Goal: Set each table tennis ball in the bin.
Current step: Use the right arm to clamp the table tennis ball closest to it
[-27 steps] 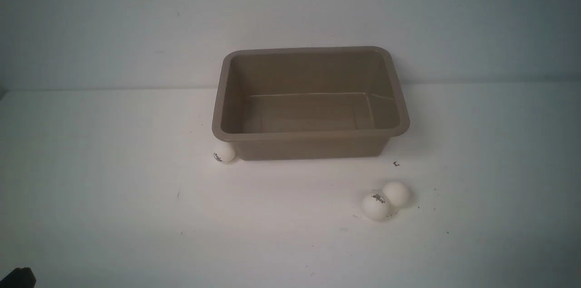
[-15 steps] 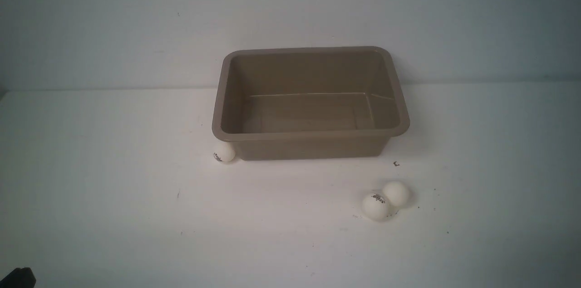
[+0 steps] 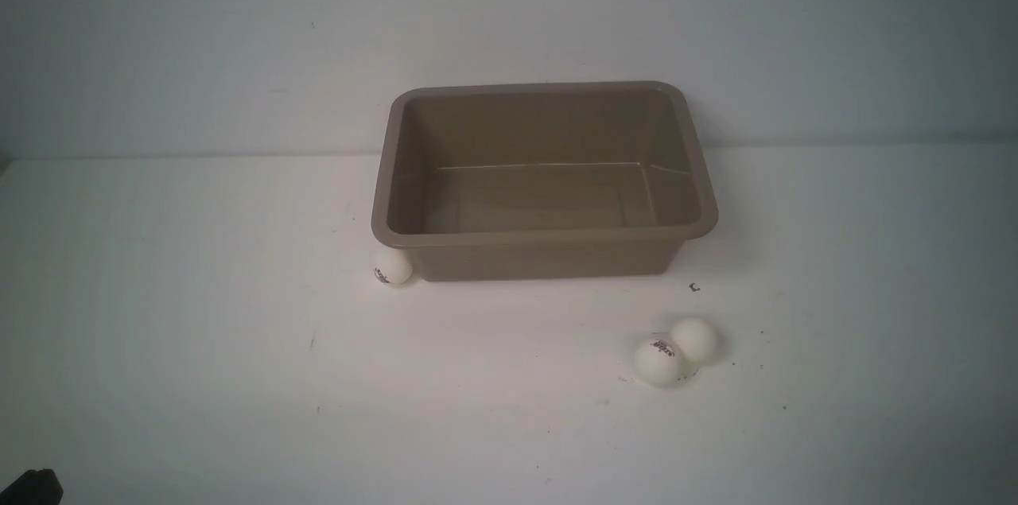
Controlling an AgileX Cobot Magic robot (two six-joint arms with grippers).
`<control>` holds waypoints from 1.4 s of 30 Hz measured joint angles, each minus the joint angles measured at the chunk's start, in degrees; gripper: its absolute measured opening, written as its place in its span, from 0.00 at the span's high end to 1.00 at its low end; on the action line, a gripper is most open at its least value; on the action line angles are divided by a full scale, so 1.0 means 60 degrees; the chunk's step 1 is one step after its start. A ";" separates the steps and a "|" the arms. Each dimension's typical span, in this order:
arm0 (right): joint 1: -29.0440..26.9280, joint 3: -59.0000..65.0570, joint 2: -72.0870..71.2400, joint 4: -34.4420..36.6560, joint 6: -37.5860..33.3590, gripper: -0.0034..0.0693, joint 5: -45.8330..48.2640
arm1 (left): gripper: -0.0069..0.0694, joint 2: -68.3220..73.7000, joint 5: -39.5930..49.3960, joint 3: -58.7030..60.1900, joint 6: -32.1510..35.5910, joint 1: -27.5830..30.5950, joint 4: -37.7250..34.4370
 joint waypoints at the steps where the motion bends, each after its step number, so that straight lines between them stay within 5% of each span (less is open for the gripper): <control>1: 0.0000 0.0000 0.0000 0.0000 0.0000 0.98 0.0000 | 0.91 0.0000 0.0000 0.0000 0.0000 0.0000 0.0000; 21: 0.0000 0.0000 0.0000 0.0268 0.0023 0.98 -0.0132 | 0.91 0.0000 0.0000 0.0000 -0.0076 0.0000 -0.0550; 25: 0.0000 0.0087 0.0000 0.1735 0.0185 0.98 -0.0747 | 0.91 0.0000 0.0000 0.0000 -0.0399 0.0000 -0.2401; 29: 0.0000 0.0097 0.0000 0.3688 0.0232 0.98 -0.1755 | 0.91 0.0000 -0.0063 0.0000 -0.0884 0.0000 -0.6266; 37: 0.0000 0.0097 0.0000 0.6307 0.0252 0.98 -0.3486 | 0.91 0.0000 -0.1594 0.0000 -0.0478 0.0000 -1.1942; 42: 0.0000 0.0097 0.0000 0.7526 0.0260 0.98 -0.4404 | 0.91 0.0000 -0.2642 0.0000 0.0612 0.0000 -1.3347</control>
